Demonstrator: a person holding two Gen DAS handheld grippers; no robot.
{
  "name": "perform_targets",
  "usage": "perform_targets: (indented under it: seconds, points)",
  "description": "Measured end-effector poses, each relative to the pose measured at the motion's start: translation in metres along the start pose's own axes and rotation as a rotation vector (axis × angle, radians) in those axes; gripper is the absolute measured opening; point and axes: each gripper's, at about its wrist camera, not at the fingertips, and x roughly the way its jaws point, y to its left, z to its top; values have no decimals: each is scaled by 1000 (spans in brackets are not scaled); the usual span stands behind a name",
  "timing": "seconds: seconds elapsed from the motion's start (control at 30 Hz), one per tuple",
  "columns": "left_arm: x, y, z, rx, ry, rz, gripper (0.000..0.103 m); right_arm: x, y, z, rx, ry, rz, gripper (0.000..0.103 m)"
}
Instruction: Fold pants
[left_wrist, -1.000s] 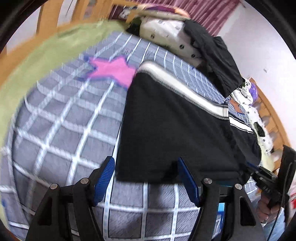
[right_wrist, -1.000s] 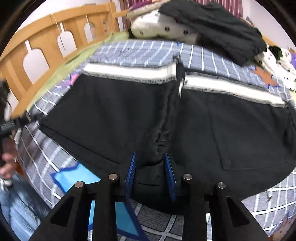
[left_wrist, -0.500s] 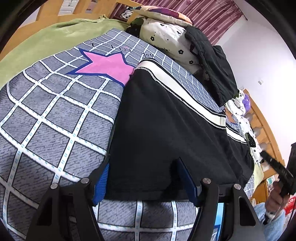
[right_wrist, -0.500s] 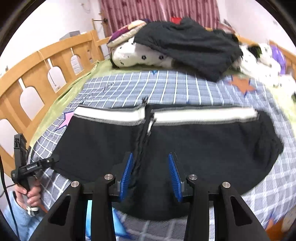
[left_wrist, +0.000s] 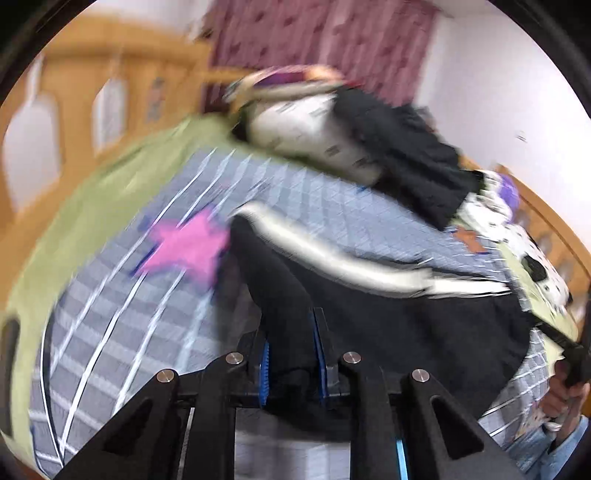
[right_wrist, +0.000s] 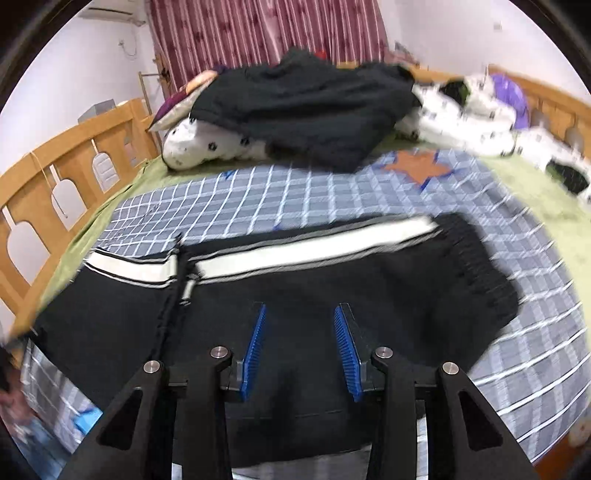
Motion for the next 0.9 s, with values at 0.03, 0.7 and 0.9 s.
perform_targets:
  seconds: [0.03, 0.7, 0.9]
  points:
    - [-6, -22, 8, 36, -17, -21, 17, -3, -6, -1, -6, -16, -17, 39]
    - [71, -242, -76, 336, 214, -532, 49, -25, -115, -18, 235, -22, 48, 43]
    - [28, -177, -74, 293, 127, -343, 72, 4, -72, -15, 158, 76, 183, 46]
